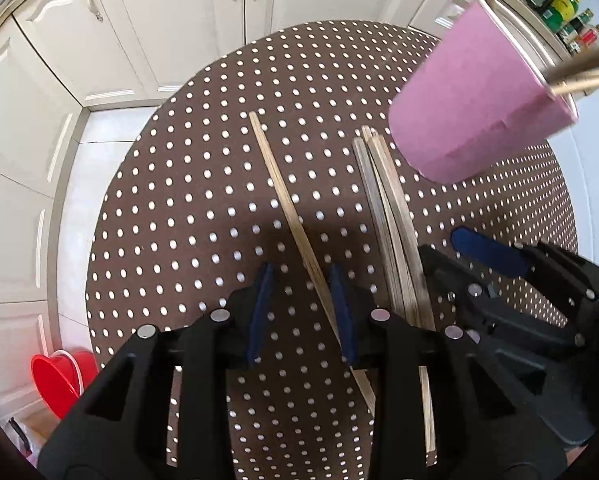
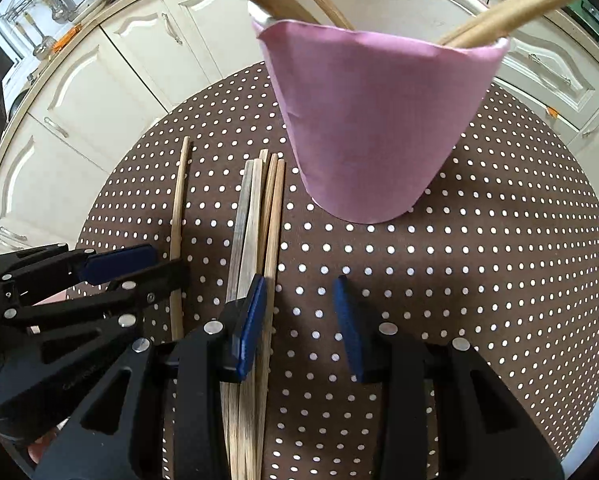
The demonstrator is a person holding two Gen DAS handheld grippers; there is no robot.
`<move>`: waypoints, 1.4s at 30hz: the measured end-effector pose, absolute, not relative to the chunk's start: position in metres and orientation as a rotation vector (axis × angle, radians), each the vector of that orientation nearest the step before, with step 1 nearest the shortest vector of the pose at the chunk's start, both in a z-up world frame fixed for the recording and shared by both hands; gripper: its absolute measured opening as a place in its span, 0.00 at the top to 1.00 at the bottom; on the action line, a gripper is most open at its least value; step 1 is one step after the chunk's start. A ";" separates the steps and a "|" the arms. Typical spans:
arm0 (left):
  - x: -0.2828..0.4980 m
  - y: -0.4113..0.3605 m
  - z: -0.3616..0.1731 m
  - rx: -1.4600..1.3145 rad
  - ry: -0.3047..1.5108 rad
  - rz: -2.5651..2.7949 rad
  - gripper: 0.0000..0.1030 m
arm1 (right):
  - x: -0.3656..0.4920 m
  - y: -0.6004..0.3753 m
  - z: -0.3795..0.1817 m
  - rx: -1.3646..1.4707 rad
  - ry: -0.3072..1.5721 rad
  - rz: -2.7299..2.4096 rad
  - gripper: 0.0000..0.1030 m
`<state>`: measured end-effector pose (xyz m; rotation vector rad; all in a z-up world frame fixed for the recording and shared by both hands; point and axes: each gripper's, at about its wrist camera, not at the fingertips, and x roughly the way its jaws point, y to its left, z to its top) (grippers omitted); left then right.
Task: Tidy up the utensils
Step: 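Move both open grippers back down to the chopstick bundle, then close the left gripper on a chopstick while the right gripper grasps another chopstick, then lift the left gripper's chopstick over the pink cup while the right gripper carries its chopstick there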
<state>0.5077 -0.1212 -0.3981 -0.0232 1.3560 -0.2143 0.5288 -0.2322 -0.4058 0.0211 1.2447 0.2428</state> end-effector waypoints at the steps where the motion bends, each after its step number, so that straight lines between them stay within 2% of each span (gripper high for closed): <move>1: 0.507 -0.121 -0.396 -0.018 1.357 -0.213 0.72 | 0.530 -0.230 -0.406 0.014 1.250 0.238 0.66; 9: 0.519 -0.122 -0.399 0.017 1.340 -0.214 0.76 | 0.534 -0.211 -0.411 -0.069 1.260 0.210 0.68; 11: 0.514 -0.121 -0.397 0.028 1.337 -0.216 0.80 | 0.537 -0.205 -0.412 -0.097 1.266 0.202 0.70; 13: 0.512 -0.118 -0.397 0.010 1.338 -0.220 0.86 | 0.538 -0.202 -0.413 -0.099 1.268 0.196 0.76; 15: 0.509 -0.117 -0.396 0.006 1.341 -0.224 0.88 | 0.539 -0.201 -0.413 -0.098 1.273 0.195 0.86; 18: 0.503 -0.118 -0.396 0.004 1.347 -0.239 0.93 | 0.539 -0.207 -0.413 -0.085 1.286 0.198 0.94; 26: 0.486 -0.122 -0.380 -0.030 1.316 -0.284 0.94 | 0.525 -0.224 -0.407 0.084 1.298 0.242 0.95; 42: 0.445 -0.117 -0.294 -0.072 1.147 -0.364 0.94 | 0.463 -0.248 -0.327 0.222 1.085 0.271 0.96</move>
